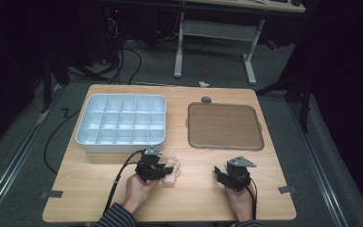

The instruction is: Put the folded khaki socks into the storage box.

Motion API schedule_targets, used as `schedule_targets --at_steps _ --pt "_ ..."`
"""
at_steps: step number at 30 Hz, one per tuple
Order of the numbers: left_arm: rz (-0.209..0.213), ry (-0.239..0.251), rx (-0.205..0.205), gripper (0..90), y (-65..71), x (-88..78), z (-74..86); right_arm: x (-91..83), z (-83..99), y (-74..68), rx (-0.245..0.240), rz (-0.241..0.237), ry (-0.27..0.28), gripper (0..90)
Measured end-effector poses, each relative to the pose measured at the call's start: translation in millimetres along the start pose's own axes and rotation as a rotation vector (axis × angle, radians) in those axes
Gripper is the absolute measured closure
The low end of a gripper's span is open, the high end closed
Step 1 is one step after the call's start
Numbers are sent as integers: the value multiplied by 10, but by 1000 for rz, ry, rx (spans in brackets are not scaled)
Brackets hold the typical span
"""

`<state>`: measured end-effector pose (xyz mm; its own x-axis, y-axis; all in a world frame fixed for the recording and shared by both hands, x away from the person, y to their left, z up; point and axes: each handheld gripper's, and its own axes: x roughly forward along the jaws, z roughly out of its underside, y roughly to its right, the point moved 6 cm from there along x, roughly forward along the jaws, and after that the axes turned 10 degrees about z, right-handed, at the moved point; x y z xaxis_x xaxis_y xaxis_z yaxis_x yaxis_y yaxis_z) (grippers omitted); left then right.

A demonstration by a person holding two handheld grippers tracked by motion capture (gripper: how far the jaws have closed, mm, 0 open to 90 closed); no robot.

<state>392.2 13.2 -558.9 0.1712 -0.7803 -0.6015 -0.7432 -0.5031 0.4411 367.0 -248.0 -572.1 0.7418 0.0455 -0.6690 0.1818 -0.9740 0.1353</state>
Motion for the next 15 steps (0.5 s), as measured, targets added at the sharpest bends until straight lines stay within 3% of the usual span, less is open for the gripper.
schedule_targets --at_steps 10,15 --pt "22 -6 19 741 52 -50 -40 0 1 -2 -2 -1 0 423" --pt "11 -18 53 742 109 -85 -24 -2 1 -3 -3 -2 -2 419"
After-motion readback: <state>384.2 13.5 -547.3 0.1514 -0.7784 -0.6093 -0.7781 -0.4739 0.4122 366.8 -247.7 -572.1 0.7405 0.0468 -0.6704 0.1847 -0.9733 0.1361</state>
